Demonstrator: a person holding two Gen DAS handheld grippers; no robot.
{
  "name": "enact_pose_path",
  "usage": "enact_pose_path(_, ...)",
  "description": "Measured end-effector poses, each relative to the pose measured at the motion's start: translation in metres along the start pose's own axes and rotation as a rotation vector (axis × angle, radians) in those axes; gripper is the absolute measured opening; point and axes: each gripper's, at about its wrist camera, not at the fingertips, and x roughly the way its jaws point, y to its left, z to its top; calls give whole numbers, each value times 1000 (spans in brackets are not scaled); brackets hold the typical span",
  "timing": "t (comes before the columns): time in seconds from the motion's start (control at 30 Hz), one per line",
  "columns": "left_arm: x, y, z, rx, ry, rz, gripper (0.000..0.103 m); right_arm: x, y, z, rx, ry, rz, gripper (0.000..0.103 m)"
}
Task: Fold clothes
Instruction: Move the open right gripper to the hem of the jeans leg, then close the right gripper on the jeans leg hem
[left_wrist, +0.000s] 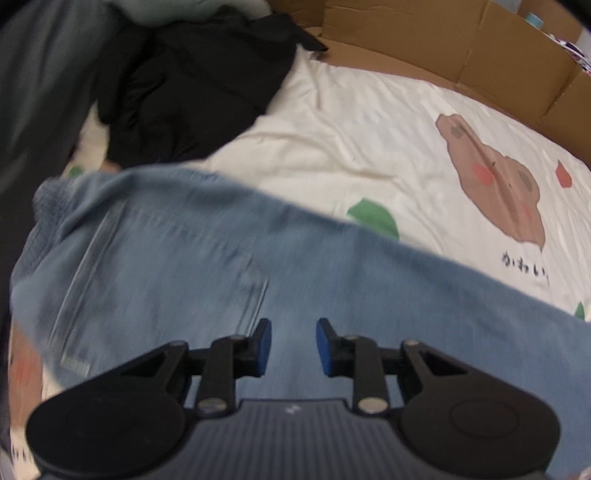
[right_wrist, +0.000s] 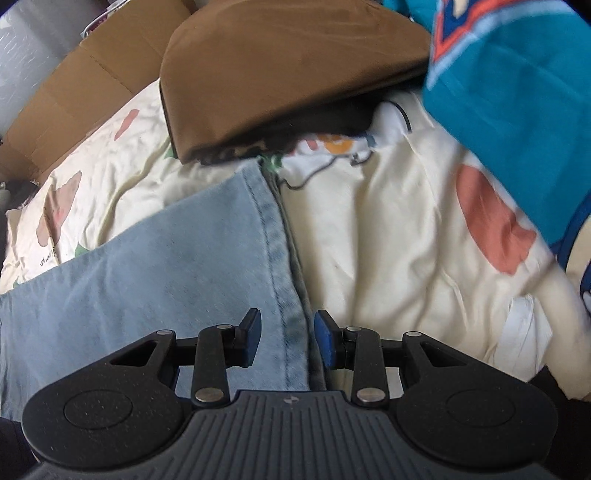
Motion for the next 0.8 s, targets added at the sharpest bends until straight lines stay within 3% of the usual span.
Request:
enact_pose_path(0.17,-21,4,-31,-9,40,30,28,11,-14,-7,46,25,45,41)
enact_pose_path(0.43,-21,0,-75,-48,130,57,29,26,-27,-12,81,57,129,45)
enact_pose_path(0.57,-20,-8,-87,-35,154,67,29,16,-18,-8,54,72,182,44)
enact_pose_path(0.8,-16,-20,-94,-7,173,68,29,-9,0,-3,60,23,246,44)
